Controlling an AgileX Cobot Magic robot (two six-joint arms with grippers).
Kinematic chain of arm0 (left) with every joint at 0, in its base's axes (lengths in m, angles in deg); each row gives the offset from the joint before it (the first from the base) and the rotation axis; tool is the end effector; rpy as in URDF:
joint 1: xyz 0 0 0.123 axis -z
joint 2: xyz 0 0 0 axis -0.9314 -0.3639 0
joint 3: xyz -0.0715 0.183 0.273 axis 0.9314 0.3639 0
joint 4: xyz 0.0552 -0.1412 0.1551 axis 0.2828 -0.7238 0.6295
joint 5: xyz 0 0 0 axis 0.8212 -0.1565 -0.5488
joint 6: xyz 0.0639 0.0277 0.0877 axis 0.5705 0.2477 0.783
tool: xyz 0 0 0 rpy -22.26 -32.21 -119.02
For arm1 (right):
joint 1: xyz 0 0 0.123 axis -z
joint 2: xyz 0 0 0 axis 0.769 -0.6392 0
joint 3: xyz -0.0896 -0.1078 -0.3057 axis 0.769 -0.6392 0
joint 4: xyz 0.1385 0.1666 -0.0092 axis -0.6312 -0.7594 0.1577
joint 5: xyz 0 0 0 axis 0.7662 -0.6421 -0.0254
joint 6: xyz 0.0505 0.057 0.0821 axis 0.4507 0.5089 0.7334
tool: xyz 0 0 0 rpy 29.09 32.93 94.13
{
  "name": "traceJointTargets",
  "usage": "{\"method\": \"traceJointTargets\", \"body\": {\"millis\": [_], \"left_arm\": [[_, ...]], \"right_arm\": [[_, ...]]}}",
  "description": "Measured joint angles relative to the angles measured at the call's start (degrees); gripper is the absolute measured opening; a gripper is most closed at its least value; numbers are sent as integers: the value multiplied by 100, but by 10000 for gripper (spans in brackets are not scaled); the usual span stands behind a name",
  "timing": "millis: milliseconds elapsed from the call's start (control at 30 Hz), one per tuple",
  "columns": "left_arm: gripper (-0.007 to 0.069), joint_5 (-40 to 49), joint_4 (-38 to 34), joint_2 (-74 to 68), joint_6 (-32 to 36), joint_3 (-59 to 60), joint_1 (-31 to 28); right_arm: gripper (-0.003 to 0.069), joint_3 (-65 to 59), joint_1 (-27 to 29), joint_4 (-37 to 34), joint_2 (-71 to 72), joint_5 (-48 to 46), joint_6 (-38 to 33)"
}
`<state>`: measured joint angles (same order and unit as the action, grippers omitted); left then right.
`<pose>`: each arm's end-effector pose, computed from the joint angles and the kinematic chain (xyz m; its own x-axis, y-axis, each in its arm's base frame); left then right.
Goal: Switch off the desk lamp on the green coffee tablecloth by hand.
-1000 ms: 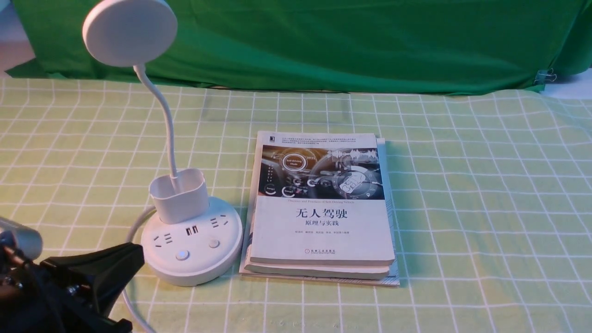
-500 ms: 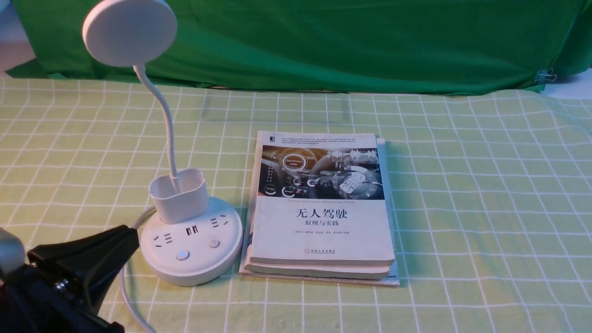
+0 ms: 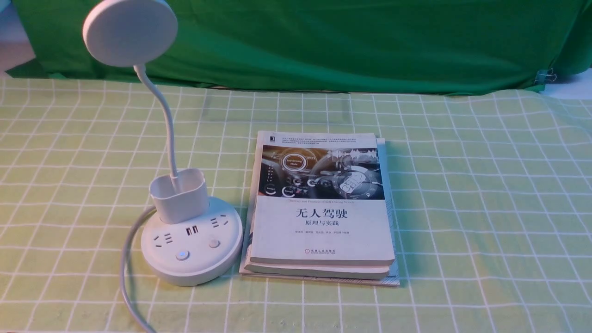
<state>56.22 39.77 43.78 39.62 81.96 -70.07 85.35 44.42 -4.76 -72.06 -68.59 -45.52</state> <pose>-0.0044 0.0009 0.2245 0.1062 0.0648 -0.9922 -0.0398 0.9974 0.0608 -0.0104 0.0015 0.1874 -0.1283 -0.0951 -0.9872 -0.1357 0.9877 -0.0775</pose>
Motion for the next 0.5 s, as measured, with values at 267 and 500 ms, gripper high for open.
{"method": "traceJointTargets", "body": {"millis": [267,500], "left_arm": [[4,1313,-135,392,-214,6,-340],[4,1876,-122,398,-363,17,-340]], "right_arm": [[29,0,0,0,0,0,0],[29,0,0,0,0,0,0]]}}
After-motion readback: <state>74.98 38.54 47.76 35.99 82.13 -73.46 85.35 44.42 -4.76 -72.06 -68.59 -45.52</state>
